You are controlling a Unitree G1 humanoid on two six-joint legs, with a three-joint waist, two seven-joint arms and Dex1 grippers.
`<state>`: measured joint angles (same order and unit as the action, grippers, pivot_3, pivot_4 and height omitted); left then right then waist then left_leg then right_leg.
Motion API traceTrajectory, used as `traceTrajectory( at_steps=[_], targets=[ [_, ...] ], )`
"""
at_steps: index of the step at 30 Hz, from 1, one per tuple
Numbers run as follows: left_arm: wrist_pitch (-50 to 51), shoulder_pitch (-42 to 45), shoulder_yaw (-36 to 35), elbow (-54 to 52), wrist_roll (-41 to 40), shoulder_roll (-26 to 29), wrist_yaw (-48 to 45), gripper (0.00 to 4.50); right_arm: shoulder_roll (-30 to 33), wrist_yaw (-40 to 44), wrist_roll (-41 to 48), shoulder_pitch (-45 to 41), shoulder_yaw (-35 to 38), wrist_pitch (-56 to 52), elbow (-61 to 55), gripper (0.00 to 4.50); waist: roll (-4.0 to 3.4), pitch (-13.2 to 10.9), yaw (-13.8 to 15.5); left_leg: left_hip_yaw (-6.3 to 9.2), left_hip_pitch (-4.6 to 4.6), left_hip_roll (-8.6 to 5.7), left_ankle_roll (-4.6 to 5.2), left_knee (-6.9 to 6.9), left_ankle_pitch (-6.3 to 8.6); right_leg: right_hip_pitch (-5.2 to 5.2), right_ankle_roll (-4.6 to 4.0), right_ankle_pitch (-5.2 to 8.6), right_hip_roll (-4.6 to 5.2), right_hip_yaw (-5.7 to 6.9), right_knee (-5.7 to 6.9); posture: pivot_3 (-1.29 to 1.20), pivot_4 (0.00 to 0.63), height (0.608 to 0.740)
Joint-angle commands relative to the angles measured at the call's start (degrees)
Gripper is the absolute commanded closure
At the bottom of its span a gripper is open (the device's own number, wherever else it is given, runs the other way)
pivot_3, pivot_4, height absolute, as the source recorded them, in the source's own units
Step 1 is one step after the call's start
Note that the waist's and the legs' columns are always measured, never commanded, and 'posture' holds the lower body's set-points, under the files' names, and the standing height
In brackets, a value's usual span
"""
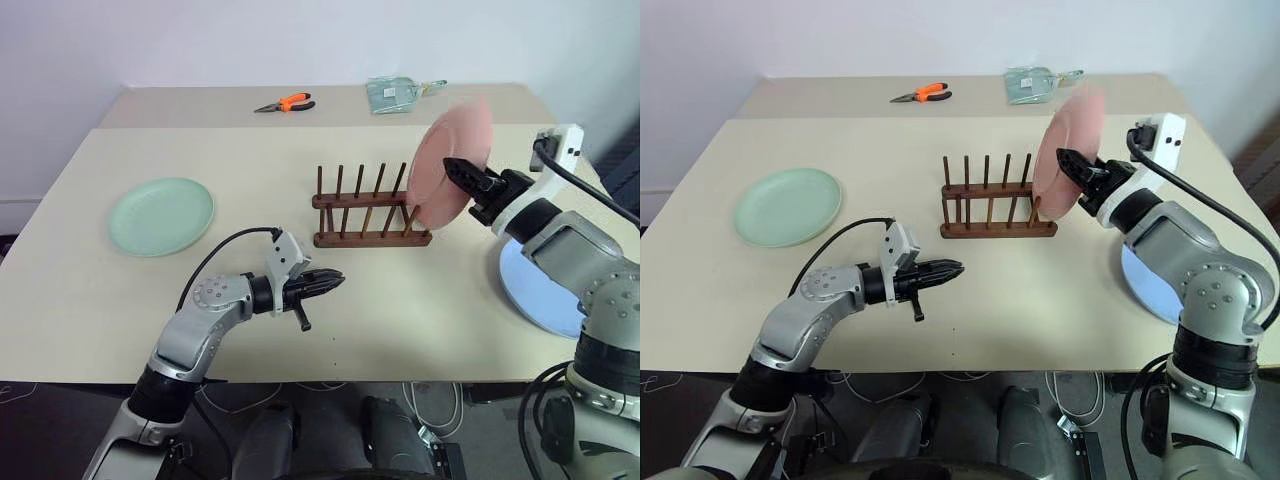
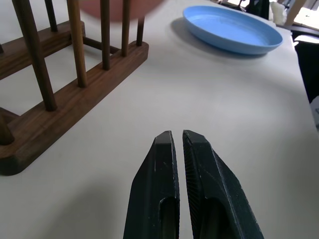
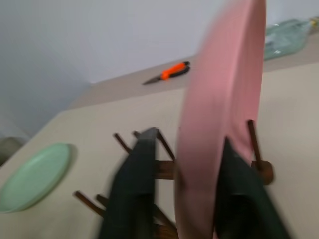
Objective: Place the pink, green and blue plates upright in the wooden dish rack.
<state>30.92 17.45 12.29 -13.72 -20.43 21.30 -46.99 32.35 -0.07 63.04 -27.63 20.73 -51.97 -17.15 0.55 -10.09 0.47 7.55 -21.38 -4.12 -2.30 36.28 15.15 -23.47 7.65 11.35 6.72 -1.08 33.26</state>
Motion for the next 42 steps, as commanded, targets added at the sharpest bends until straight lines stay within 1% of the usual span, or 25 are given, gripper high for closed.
traceTrajectory(
  at_steps=[1, 2, 4, 6, 7, 8, 9, 11, 14, 16, 18, 20, 21, 24, 25, 28, 30, 32, 33, 35, 38, 40, 42],
  targets=[
    [0.6, -0.2, -2.6, -1.6, -1.6, 0.1, 1.3, 3.32, 2.4, 2.3, -4.9, -3.5, 1.0, 5.1, -2.7, 1.26, 0.0, 0.0, 0.0, 0.0, 0.0, 0.0, 0.0, 0.0, 0.0, 0.0, 0.0, 0.0, 0.0, 0.0, 0.0, 0.0, 0.15, 0.74],
    [0.0, -0.2, -3.2, -1.4, -1.5, 0.5, 1.5, 2.91, 4.1, 4.0, -7.5, -3.9, 0.9, 6.8, -2.9, 0.82, 0.0, 0.0, 0.0, 0.0, -0.01, 0.0, 0.0, 0.0, 0.0, 0.0, 0.01, 0.0, 0.0, 0.0, -0.01, 0.0, 0.15, 0.74],
    [-2.0, 0.7, -7.0, 1.1, -0.2, 0.1, 5.7, 1.78, 9.0, 8.5, -13.6, -4.5, 0.3, 10.7, -2.8, 0.77, 0.0, 0.0, 0.2, -0.03, -0.01, -0.01, 0.0, 0.01, 0.0, -0.01, 0.03, 0.0, 0.0, 0.01, -0.01, 0.0, 0.15, 0.74],
    [-3.9, 2.4, -12.4, 4.6, 0.6, -1.0, 11.8, 0.74, 12.2, 12.5, -16.6, -5.4, 0.4, 13.6, -1.8, 0.77, 0.01, 0.0, 0.2, -0.02, -0.01, -0.02, 0.0, 0.01, 0.0, 0.0, 0.06, 0.01, 0.0, 0.02, -0.03, 0.0, 0.15, 0.74],
    [-5.0, 3.4, -15.3, 6.4, 1.1, -1.4, 15.2, 0.39, 13.2, 14.4, -16.9, -6.2, 0.5, 14.4, -1.6, 0.77, 0.01, 0.0, 0.1, -0.02, 0.0, 0.0, 0.0, 0.01, 0.0, 0.01, 0.11, 0.0, -0.01, 0.02, -0.03, 0.0, 0.15, 0.74],
    [-6.6, 4.9, -19.0, 9.3, 1.9, -2.0, 20.3, 0.26, 14.1, 16.9, -16.6, -7.1, 0.3, 15.0, -1.9, 0.33, 0.03, 0.0, 0.0, -0.02, 0.01, 0.0, 0.0, 0.0, 0.0, 0.01, 0.22, 0.03, -0.02, 0.02, -0.02, 0.0, 0.15, 0.74],
    [-7.7, 6.5, -22.5, 11.8, 2.8, -2.4, 25.3, 0.26, 15.1, 19.2, -17.2, -7.7, -0.5, 15.9, -2.6, 0.01, 0.03, 0.0, -0.1, -0.02, 0.03, 0.04, 0.0, 0.0, 0.0, 0.01, 0.35, 0.05, -0.03, 0.02, -0.02, 0.0, 0.15, 0.74],
    [-8.6, 9.4, -29.4, 16.0, 4.3, -2.5, 35.7, 0.26, 16.5, 23.8, -19.9, -8.2, -4.8, 17.6, -5.5, 0.01, 0.04, 0.0, -0.4, -0.02, 0.04, 0.05, 0.0, 0.0, 0.0, 0.0, 0.43, 0.01, -0.05, 0.03, 0.0, 0.0, 0.15, 0.74],
    [-6.9, 11.0, -36.7, 20.3, 8.6, -0.2, 48.9, 0.26, 17.8, 29.8, -27.3, -7.0, -15.2, 20.7, -11.0, 0.01, 0.09, 0.0, -1.3, -0.01, 0.06, 0.05, -0.01, -0.1, 0.0, -0.02, 0.47, 0.03, -0.04, 0.03, -0.01, 0.0, 0.15, 0.74],
    [-4.8, 11.5, -41.5, 21.6, 8.8, 0.1, 55.5, 0.26, 16.8, 32.2, -31.7, -6.1, -21.4, 22.7, -12.7, 0.01, 0.16, 0.1, -1.4, -0.04, 0.06, 0.04, -0.02, -0.1, 0.0, -0.05, 0.5, 0.05, -0.02, 0.01, -0.01, 0.0, 0.15, 0.74],
    [-3.3, 11.4, -44.4, 21.2, 7.6, -0.3, 58.7, 0.26, 14.6, 33.0, -34.7, -5.5, -25.4, 24.2, -12.9, 0.01, 0.37, 0.0, -1.1, -0.01, 0.02, 0.01, -0.03, -0.07, 0.0, -0.06, 0.5, 0.04, -0.01, 0.01, -0.01, 0.0, 0.15, 0.74],
    [-2.0, 11.1, -46.1, 20.3, 5.9, -0.9, 59.7, 0.26, 12.4, 33.8, -37.0, -4.9, -28.3, 25.4, -12.9, 0.01, 0.58, 0.0, -0.7, 0.06, -0.03, -0.02, -0.06, -0.04, -0.02, -0.07, 0.47, 0.02, 0.0, 0.03, 0.0, 0.0, 0.15, 0.74],
    [-0.4, 10.9, -47.5, 19.4, 3.9, -1.9, 59.9, 0.26, 10.9, 33.9, -37.9, -4.3, -29.5, 25.7, -13.0, 0.01, 0.6, 0.0, -0.3, 0.09, -0.04, -0.04, -0.07, -0.02, -0.02, -0.06, 0.31, -0.08, 0.01, 0.05, 0.0, 0.0, 0.15, 0.74],
    [5.0, 9.8, -51.1, 16.4, -1.9, -5.2, 60.8, 0.26, 8.1, 34.6, -41.0, -2.0, -32.6, 27.2, -12.9, 0.01, 0.73, 0.1, 0.5, 0.11, -0.04, -0.06, -0.08, 0.01, -0.02, -0.03, 0.3, -0.09, 0.04, 0.05, 0.0, 0.0, 0.15, 0.74],
    [8.5, 10.1, -53.4, 15.8, -5.7, -6.9, 61.6, 0.26, 7.6, 35.1, -41.8, -1.4, -32.9, 27.6, -12.8, 0.01, 0.76, 0.1, 0.5, 0.15, -0.04, -0.07, -0.09, 0.01, -0.02, -0.01, 0.3, -0.09, 0.04, 0.1, -0.01, 0.0, 0.15, 0.74],
    [13.5, 11.2, -58.4, 15.4, -13.9, -10.2, 63.4, 1.11, 6.5, 35.7, -43.4, -0.7, -33.0, 27.9, -12.5, 0.0, 0.8, 0.1, 0.2, 0.16, -0.04, -0.07, -0.1, 0.01, -0.03, -0.02, 0.3, -0.09, 0.04, 0.11, 0.02, 0.0, 0.15, 0.74],
    [15.1, 11.7, -59.6, 15.5, -16.5, -10.7, 64.0, 2.02, 6.0, 36.0, -44.2, -0.5, -32.9, 28.0, -12.3, 0.0, 0.78, 0.1, 0.2, 0.16, 0.03, -0.05, -0.15, -0.04, -0.06, -0.05, 0.29, -0.08, 0.02, 0.11, 0.11, 0.0, 0.15, 0.74],
    [15.2, 12.7, -61.1, 16.3, -19.3, -11.3, 65.0, 3.04, 5.7, 36.4, -44.6, -0.3, -32.4, 27.9, -12.2, 0.0, 0.79, 0.1, 0.2, 0.17, 0.04, -0.02, -0.18, -0.05, -0.07, -0.05, 0.29, -0.08, -0.02, 0.13, 0.13, 0.0, 0.15, 0.74],
    [15.3, 13.0, -61.5, 16.7, -20.3, -11.4, 65.4, 3.66, 5.6, 36.6, -44.7, -0.3, -32.2, 27.7, -12.2, 0.0, 0.8, 0.1, 0.2, 0.17, 0.03, -0.03, -0.18, -0.04, -0.07, -0.04, 0.28, -0.08, -0.02, 0.12, 0.12, 0.0, 0.15, 0.74],
    [15.0, 13.7, -60.8, 17.8, -21.5, -11.1, 64.7, 4.47, 5.4, 37.4, -42.9, -0.4, -31.3, 25.6, -12.6, 0.0, 0.82, 0.1, 0.3, 0.17, 0.02, -0.03, -0.18, -0.04, -0.07, -0.04, 0.28, -0.08, -0.02, 0.12, 0.11, 0.0, 0.15, 0.74],
    [13.1, 14.0, -55.2, 15.0, -21.6, -10.4, 58.7, 4.47, 5.8, 38.4, -43.1, -0.9, -31.2, 24.5, -13.2, 0.0, 0.88, 0.0, 0.3, 0.17, 0.01, -0.05, -0.18, -0.03, -0.08, -0.03, 0.27, -0.09, -0.01, 0.12, 0.09, 0.0, 0.15, 0.74],
    [10.0, 14.9, -49.1, 10.1, -20.4, -10.1, 53.0, 4.47, 6.8, 38.3, -50.0, -2.5, -34.6, 28.4, -12.5, 0.0, 0.96, 0.0, 0.3, 0.17, -0.01, -0.05, -0.19, -0.03, -0.08, -0.03, 0.26, -0.1, -0.01, 0.13, 0.09, 0.0, 0.15, 0.74],
    [8.8, 16.3, -43.2, 5.8, -20.0, -10.0, 48.8, 4.47, 6.6, 38.2, -56.5, -5.1, -38.2, 32.3, -10.8, 0.0, 1.07, -0.1, 0.2, 0.15, -0.05, -0.05, -0.21, -0.02, -0.09, -0.07, 0.23, -0.11, -0.02, 0.13, 0.08, 0.0, 0.15, 0.74]
  ],
)
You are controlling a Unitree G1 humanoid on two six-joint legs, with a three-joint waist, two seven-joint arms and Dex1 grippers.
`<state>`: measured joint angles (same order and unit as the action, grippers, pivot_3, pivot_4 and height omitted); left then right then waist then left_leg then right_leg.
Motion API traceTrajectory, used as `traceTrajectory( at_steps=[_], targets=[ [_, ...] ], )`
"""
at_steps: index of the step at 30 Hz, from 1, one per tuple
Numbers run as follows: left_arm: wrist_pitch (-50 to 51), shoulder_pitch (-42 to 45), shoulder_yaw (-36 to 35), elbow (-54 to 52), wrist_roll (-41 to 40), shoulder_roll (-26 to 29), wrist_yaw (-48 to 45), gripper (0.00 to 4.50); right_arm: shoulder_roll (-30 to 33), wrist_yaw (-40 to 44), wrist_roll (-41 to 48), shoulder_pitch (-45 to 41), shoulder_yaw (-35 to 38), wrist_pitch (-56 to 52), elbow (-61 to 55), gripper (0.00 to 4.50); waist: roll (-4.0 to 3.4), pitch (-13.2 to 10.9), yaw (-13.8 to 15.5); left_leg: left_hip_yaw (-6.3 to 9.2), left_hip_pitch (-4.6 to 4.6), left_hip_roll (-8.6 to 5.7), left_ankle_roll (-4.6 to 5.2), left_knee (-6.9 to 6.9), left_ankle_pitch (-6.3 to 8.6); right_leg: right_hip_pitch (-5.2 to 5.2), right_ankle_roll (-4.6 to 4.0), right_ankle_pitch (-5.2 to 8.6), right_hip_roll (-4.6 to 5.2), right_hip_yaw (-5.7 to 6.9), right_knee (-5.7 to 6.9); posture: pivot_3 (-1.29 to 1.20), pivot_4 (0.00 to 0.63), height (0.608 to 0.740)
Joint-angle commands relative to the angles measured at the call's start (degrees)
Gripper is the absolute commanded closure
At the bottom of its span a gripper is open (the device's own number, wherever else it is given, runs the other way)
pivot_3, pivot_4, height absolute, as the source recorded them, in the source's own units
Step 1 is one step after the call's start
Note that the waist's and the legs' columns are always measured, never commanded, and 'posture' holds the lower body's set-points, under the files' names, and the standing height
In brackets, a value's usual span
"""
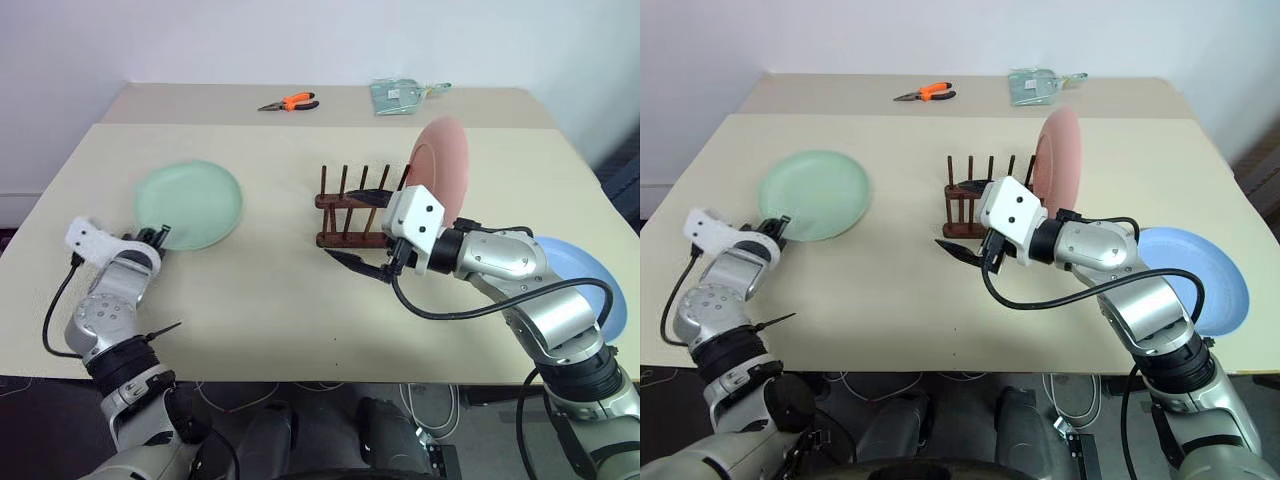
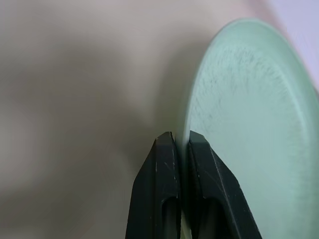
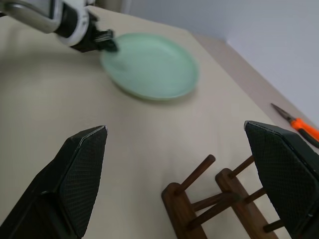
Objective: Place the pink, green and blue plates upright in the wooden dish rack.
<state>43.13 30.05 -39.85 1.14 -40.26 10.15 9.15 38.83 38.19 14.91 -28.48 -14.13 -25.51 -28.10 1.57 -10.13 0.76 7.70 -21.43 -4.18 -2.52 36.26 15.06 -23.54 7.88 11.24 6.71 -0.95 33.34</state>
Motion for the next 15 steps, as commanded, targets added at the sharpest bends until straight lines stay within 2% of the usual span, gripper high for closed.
traceTrajectory(
  at_steps=[1, 5, 10, 12, 15],
  targets=[
    [-3.8, 4.0, 10.5, -9.9, 0.0, 1.2, -8.1, 4.47, -0.3, -0.1, -10.1, -4.9, -4.2, 7.0, 0.9, 0.0, 0.05, 0.0, 0.0, -0.02, 0.0, 0.0, -0.02, 0.0, -0.01, -0.01, -0.01, -0.01, 0.0, 0.0, 0.0, 0.0, 0.15, 0.74],
    [-3.9, 8.1, 19.1, -14.1, 1.7, 0.8, -9.7, 4.47, -2.2, -4.5, -26.2, -12.0, -10.7, 17.2, 11.4, 0.0, 0.04, 0.0, -0.6, -0.06, 0.06, 0.01, -0.03, -0.05, -0.01, 0.01, -0.01, -0.01, 0.0, -0.03, -0.02, 0.0, 0.15, 0.74],
    [-2.6, 11.3, 22.5, -16.7, 0.0, -0.1, -9.3, 4.47, -3.7, -12.1, -43.2, -19.0, -15.5, 27.1, 25.0, 0.0, 0.04, 0.0, -1.4, -0.09, 0.04, 0.02, -0.09, -0.11, -0.06, -0.08, -0.02, -0.01, 0.0, -0.07, 0.0, 0.0, 0.15, 0.74],
    [-1.7, 11.5, 23.1, -17.8, -0.8, 0.0, -9.5, 4.47, -4.7, -13.6, -46.0, -20.1, -15.6, 28.9, 28.9, 0.0, 0.04, 0.0, -1.5, -0.1, 0.03, 0.02, -0.17, -0.12, -0.1, -0.11, -0.02, -0.01, -0.01, -0.08, 0.0, 0.0, 0.15, 0.74],
    [-0.9, 10.6, 23.5, -19.0, -1.4, -0.1, -9.4, 4.5, -6.6, -15.2, -48.3, -20.9, -14.4, 29.3, 32.3, 0.87, 0.04, 0.0, -1.5, -0.1, 0.03, 0.02, -0.21, -0.12, -0.12, -0.1, -0.02, -0.01, -0.01, -0.1, -0.01, 0.0, 0.15, 0.74]
  ],
)
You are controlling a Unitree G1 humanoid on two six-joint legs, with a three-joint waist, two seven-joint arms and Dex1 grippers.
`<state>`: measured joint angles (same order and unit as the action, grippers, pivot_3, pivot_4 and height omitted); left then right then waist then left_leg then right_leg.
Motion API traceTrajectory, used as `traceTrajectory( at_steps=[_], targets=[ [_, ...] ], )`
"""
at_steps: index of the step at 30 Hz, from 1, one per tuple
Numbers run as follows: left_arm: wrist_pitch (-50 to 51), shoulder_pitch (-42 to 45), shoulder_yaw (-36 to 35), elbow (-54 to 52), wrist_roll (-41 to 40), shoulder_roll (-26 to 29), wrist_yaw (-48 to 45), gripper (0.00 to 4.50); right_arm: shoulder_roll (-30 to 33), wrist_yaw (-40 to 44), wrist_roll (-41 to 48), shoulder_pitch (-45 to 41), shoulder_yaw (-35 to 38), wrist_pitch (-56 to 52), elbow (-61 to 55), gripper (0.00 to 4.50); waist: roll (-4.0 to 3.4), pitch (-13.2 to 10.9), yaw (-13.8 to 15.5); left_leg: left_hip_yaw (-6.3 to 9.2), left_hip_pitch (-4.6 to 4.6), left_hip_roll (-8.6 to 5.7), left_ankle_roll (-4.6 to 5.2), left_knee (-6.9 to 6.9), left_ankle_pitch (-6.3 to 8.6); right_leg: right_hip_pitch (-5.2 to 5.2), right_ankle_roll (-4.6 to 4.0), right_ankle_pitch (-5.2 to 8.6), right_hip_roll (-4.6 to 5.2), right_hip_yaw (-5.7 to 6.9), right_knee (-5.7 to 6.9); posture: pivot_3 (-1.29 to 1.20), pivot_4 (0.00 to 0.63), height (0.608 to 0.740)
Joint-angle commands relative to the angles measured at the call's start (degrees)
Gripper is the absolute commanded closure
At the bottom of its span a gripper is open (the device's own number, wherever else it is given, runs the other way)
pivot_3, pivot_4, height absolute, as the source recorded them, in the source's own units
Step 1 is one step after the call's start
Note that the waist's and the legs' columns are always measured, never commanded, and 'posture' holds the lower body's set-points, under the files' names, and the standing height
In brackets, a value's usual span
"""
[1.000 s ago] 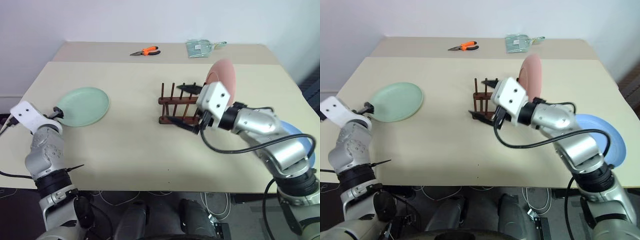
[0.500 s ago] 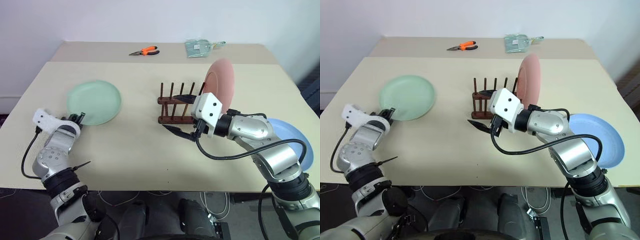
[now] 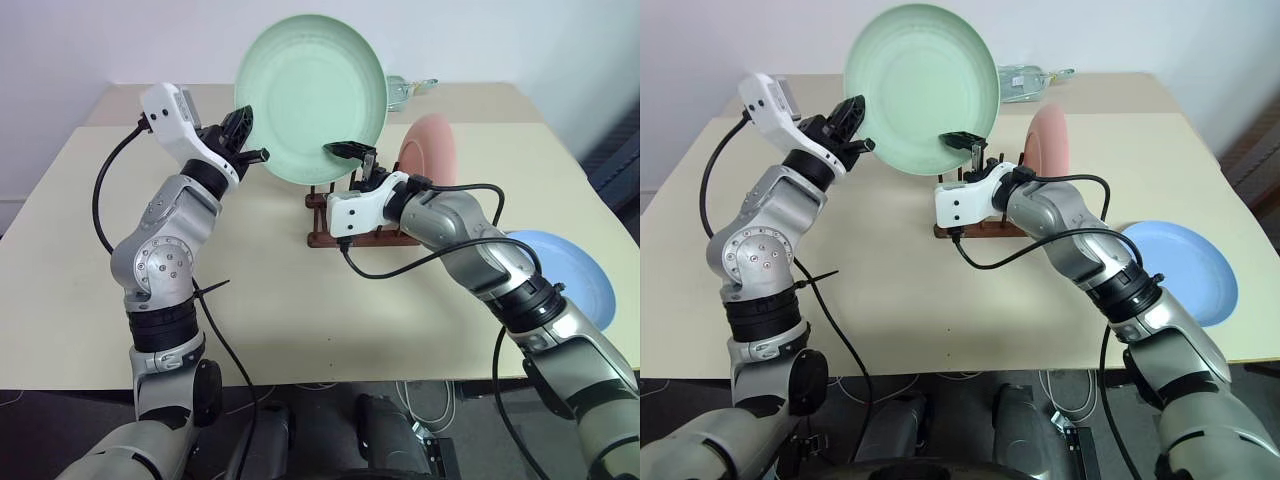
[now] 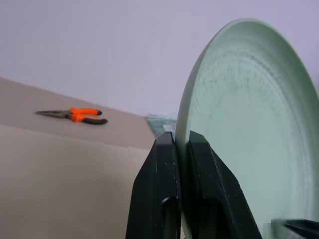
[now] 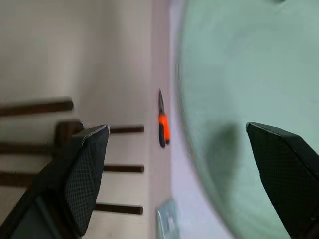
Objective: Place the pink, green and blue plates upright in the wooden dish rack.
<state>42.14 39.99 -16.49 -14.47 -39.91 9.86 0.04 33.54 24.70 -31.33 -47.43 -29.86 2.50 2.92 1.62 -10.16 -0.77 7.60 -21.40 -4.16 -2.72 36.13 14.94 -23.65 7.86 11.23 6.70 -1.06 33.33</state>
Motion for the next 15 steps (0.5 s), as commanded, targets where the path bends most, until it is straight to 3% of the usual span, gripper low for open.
traceTrajectory(
  at_steps=[1, 3, 7, 8, 11, 15],
  targets=[
    [0.4, 0.2, -0.1, -3.5, -2.0, 0.0, -0.1, 4.5, -1.6, -1.8, -2.6, -1.9, 1.7, 1.5, 1.6, 1.36, 0.0, 0.0, 0.0, 0.0, 0.0, 0.0, 0.0, 0.0, 0.0, 0.0, 0.0, 0.0, 0.0, 0.0, 0.0, 0.0, 0.15, 0.74],
    [0.6, -0.4, -0.8, -3.6, -2.8, -0.5, 0.2, 4.5, -2.1, -1.7, -3.2, -1.6, 2.4, 2.1, 1.9, 2.31, 0.0, 0.0, 0.0, 0.01, 0.0, 0.0, 0.01, 0.0, 0.0, 0.01, 0.0, 0.0, -0.01, 0.0, 0.0, 0.0, 0.15, 0.74],
    [-0.9, 1.4, -7.1, -1.9, -9.2, -4.3, 5.1, 2.99, -2.0, -3.2, -4.7, -0.4, 3.8, 3.3, 0.5, 4.28, 0.01, 0.0, 0.2, 0.04, -0.02, -0.01, 0.07, 0.03, 0.04, 0.03, 0.0, 0.0, -0.01, 0.0, -0.01, 0.0, 0.15, 0.74],
    [-2.0, 2.6, -9.3, -1.2, -11.5, -5.3, 6.7, 2.41, -2.1, -3.8, -4.8, -0.1, 4.4, 3.6, 0.0, 4.5, 0.02, 0.0, 0.2, 0.05, -0.02, -0.01, 0.08, 0.04, 0.04, 0.03, 0.0, 0.0, -0.01, 0.01, -0.01, 0.0, 0.15, 0.74],
    [-7.0, 5.3, -14.4, 1.2, -12.6, -4.4, 9.1, 0.97, -3.1, -5.0, -1.4, 1.8, 8.2, 3.9, -3.1, 4.5, 0.04, 0.0, 0.2, 0.05, -0.01, -0.01, 0.04, 0.03, 0.02, 0.03, 0.0, 0.0, -0.01, 0.01, -0.01, 0.0, 0.15, 0.74],
    [-12.3, 4.9, -16.3, 5.7, -8.2, 1.6, 7.5, 0.97, -6.0, -0.1, 12.7, 7.5, 16.0, 1.1, -11.5, 4.5, 0.01, 0.0, 0.0, 0.01, 0.04, 0.01, -0.07, -0.03, -0.04, 0.02, 0.0, 0.0, -0.05, -0.04, -0.03, 0.0, 0.15, 0.74]
  ],
)
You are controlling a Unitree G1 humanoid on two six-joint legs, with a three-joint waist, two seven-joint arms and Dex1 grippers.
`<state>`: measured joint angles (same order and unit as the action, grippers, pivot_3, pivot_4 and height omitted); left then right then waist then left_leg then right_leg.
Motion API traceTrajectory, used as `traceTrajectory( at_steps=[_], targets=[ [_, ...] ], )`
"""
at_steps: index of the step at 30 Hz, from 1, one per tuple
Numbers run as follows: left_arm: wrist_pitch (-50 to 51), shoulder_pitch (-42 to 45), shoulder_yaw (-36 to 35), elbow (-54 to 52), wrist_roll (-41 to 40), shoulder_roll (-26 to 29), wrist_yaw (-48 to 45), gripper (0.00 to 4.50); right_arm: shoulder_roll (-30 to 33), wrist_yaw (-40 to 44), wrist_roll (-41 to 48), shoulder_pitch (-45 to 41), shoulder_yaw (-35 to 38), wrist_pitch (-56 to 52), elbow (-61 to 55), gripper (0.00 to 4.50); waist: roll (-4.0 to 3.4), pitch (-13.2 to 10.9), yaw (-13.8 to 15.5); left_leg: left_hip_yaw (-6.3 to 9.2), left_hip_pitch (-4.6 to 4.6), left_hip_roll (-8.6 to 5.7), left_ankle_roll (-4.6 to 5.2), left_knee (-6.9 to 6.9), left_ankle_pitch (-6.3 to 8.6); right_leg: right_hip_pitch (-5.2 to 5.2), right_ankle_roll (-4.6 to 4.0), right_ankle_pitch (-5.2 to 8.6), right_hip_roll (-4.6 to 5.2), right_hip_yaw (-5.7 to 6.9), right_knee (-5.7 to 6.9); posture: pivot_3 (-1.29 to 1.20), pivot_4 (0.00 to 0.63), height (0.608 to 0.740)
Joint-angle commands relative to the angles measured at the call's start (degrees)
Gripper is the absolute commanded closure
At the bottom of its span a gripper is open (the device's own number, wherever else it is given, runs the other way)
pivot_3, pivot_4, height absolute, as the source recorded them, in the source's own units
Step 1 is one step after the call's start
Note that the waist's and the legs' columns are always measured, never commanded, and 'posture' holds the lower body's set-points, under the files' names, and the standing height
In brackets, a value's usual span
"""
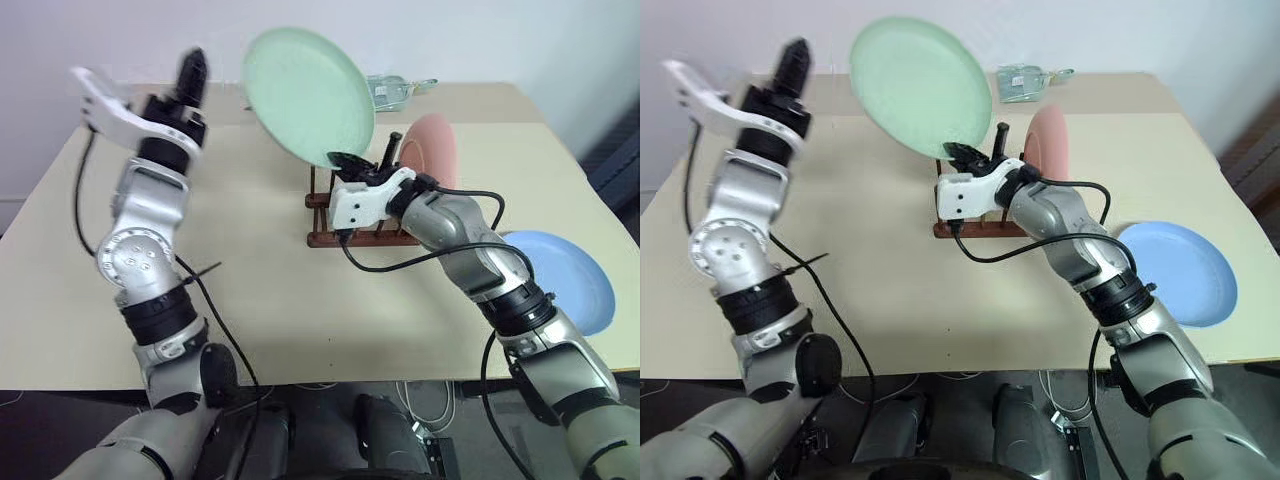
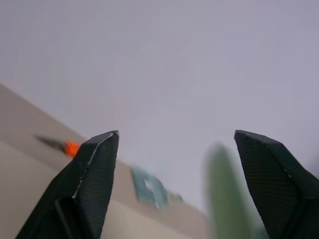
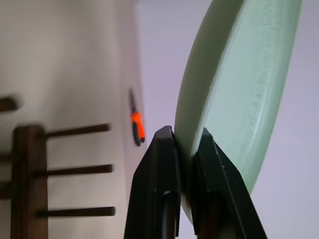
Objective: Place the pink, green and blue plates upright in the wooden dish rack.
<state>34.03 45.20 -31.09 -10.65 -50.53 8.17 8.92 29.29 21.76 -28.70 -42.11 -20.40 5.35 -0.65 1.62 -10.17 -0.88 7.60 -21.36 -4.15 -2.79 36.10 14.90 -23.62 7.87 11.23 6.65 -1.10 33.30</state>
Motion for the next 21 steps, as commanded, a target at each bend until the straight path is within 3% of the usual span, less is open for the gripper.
traceTrajectory(
  at_steps=[1, 4, 9, 14, 21],
  targets=[
    [-5.3, -1.6, -1.0, 2.9, 4.3, 5.4, -3.5, 0.97, -2.7, 5.0, 15.7, 4.1, 8.8, -4.1, -11.2, 4.5, 0.01, 0.0, 0.1, 0.01, -0.01, 0.0, 0.0, 0.01, 0.0, 0.01, 0.0, 0.0, -0.01, 0.0, 0.0, 0.0, 0.15, 0.74],
    [-8.6, -12.3, 10.8, 5.0, 16.7, 14.7, -16.3, 0.97, -6.4, 10.6, 39.5, 9.9, 17.8, -21.7, -24.0, 4.5, -0.08, 0.0, 0.1, 0.03, 0.02, 0.02, 0.18, -0.03, 0.1, 0.05, -0.01, 0.0, -0.04, -0.01, -0.03, 0.0, 0.15, 0.74],
    [-10.2, -28.1, 25.8, 0.2, 21.3, 21.8, -36.3, 0.97, -10.5, 3.8, 62.0, 13.6, 27.9, -43.0, -34.5, 4.5, -0.11, 0.0, 0.4, 0.13, -0.03, -0.02, 0.33, 0.04, 0.18, 0.11, -0.22, 0.08, -0.02, -0.03, -0.03, 0.0, 0.15, 0.74],
    [-9.4, -35.2, 33.1, -5.0, 21.6, 26.2, -48.3, 0.97, -11.4, -2.6, 69.5, 15.8, 30.8, -50.8, -37.5, 4.5, -0.3, -0.1, 0.2, 0.12, -0.05, 0.06, 0.32, -0.06, 0.18, -0.06, -0.35, 0.15, -0.04, -0.03, 0.06, 0.0, 0.15, 0.74],
    [-6.0, -35.9, 34.9, -10.0, 19.8, 24.9, -51.8, 0.97, -9.2, -4.6, 69.6, 16.7, 30.8, -52.2, -34.0, 4.5, -0.45, -0.1, 0.2, 0.05, -0.05, 0.07, 0.33, -0.07, 0.18, -0.07, -0.34, 0.15, -0.01, -0.03, 0.03, 0.0, 0.15, 0.74]
  ],
)
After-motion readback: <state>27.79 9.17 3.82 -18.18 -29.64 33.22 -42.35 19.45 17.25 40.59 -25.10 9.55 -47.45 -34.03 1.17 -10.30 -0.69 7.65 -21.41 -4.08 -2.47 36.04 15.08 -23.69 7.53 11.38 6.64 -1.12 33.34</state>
